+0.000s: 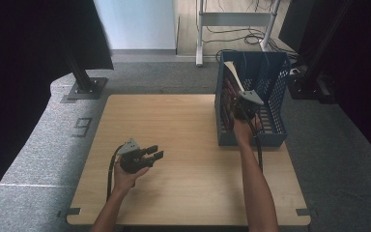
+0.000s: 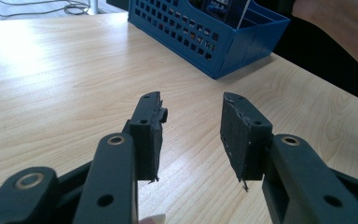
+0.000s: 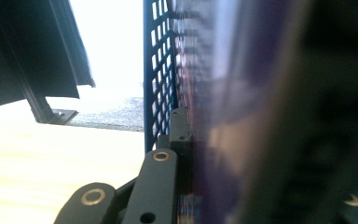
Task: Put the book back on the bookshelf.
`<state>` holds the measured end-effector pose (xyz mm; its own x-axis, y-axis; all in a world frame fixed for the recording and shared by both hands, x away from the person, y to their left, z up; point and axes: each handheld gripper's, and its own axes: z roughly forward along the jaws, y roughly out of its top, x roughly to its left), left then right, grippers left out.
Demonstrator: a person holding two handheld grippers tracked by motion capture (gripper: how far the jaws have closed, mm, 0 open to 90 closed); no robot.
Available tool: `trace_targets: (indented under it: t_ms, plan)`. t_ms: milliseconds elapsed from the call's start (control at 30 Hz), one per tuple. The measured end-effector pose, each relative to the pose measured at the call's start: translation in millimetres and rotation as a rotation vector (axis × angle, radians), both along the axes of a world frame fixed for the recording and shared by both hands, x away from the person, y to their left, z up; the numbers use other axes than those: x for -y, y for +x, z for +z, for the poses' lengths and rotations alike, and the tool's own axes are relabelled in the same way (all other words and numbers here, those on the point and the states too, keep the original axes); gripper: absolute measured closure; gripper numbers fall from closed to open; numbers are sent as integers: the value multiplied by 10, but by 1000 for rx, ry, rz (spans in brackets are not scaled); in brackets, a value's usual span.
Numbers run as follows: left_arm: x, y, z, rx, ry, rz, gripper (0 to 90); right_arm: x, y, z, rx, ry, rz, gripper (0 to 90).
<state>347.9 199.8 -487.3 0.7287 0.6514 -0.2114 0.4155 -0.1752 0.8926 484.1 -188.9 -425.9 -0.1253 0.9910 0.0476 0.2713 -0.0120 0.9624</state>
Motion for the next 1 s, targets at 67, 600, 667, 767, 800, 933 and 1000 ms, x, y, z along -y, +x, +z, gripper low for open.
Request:
trace_targets:
  t_ms: [67,600,667,767,800,933,1000]
  plan:
    - [-7,1,2,0,-2,2,586,14,-2,-6,6,13,-11,818]
    - [-72,24,-2,-2,-12,22,588,95,181,5,103,53,-103,820]
    - [-84,30,-4,-3,-15,25,589,85,222,-24,118,64,-115,819]
    - [-100,38,-7,-5,-17,29,589,46,274,-86,121,63,-126,819]
    - [-104,39,-8,-6,-17,30,589,28,291,-113,121,60,-129,819]
    - [-107,41,-9,-5,-19,32,589,-63,314,-149,136,40,-108,818]
    - [-99,38,-10,-5,-14,29,589,-115,302,-148,138,16,-77,817]
